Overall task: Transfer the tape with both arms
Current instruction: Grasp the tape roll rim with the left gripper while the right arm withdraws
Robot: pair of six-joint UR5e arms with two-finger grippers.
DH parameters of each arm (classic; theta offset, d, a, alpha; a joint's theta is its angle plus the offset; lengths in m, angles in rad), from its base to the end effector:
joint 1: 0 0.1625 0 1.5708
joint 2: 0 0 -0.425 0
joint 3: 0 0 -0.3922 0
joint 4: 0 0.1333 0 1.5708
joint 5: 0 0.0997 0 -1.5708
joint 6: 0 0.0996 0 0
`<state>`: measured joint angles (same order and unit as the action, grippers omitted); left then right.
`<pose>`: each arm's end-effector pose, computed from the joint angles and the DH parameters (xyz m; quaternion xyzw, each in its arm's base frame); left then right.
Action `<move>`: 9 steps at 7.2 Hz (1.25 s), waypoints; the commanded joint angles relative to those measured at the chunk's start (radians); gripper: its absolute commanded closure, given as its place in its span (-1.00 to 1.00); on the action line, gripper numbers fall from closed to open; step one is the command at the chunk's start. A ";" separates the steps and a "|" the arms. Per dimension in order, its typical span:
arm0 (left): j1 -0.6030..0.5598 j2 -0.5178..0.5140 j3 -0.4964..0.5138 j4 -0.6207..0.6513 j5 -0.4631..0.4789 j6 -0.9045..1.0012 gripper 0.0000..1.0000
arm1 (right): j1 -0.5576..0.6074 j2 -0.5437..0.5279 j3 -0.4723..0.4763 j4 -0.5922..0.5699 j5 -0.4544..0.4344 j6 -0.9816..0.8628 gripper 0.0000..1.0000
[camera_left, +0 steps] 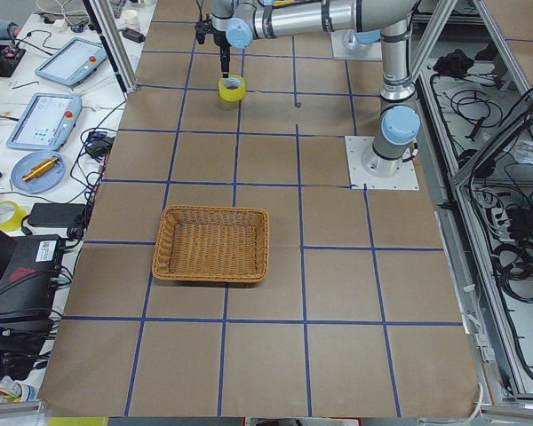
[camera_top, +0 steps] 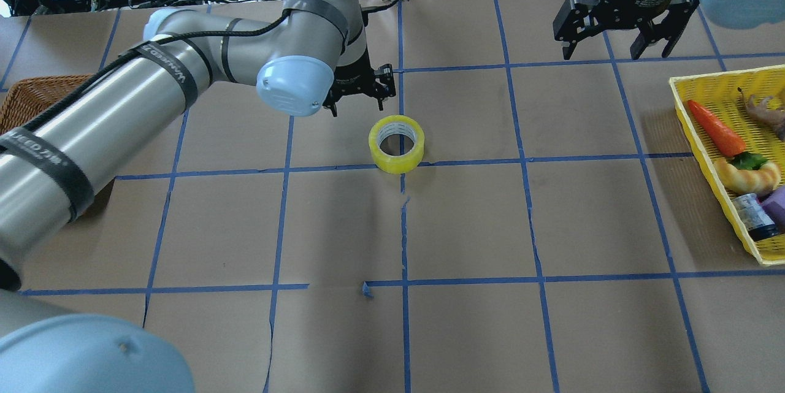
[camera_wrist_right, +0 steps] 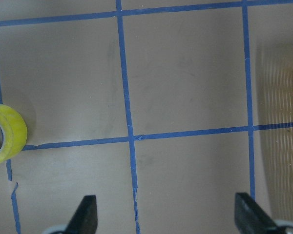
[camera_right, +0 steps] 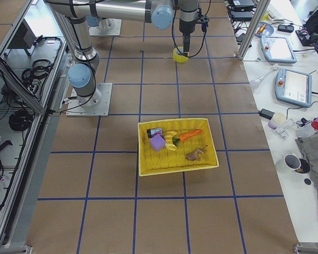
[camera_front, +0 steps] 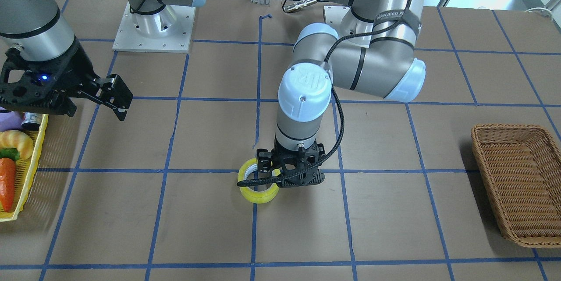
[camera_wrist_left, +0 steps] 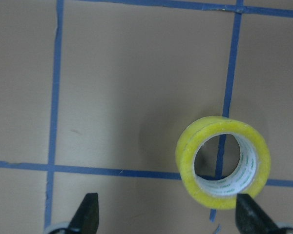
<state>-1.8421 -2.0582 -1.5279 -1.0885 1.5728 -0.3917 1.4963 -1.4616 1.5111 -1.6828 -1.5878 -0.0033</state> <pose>-0.3042 -0.5968 0.2736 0.0602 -0.9980 0.0182 0.0052 0.0908 -0.5520 0.4724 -0.0358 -0.9988 0.0309 0.0097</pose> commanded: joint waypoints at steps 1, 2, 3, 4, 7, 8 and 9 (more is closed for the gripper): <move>-0.006 -0.054 -0.093 0.173 -0.002 -0.016 -0.76 | 0.001 -0.009 0.003 0.006 -0.004 -0.007 -1.00; -0.006 -0.060 -0.109 0.197 -0.031 -0.016 -0.75 | 0.001 -0.009 0.003 0.005 -0.008 -0.033 -1.00; -0.006 -0.068 -0.109 0.199 -0.065 -0.015 -0.51 | -0.001 -0.009 0.003 0.005 -0.011 -0.052 -1.00; -0.008 -0.072 -0.110 0.196 -0.071 -0.013 0.01 | -0.001 -0.009 0.003 0.005 -0.011 -0.053 -1.00; -0.008 -0.068 -0.110 0.191 -0.054 0.002 0.81 | -0.001 -0.011 0.003 0.006 0.003 -0.055 -1.00; -0.008 -0.039 -0.101 0.190 -0.045 0.010 0.84 | -0.002 -0.022 0.003 0.015 0.002 -0.055 -1.00; 0.001 0.008 -0.086 0.165 -0.022 0.032 0.83 | -0.001 -0.023 0.003 0.017 -0.003 -0.055 -1.00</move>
<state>-1.8477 -2.0953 -1.6282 -0.9044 1.5293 -0.3794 1.4950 -1.4801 1.5140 -1.6703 -1.5879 -0.0581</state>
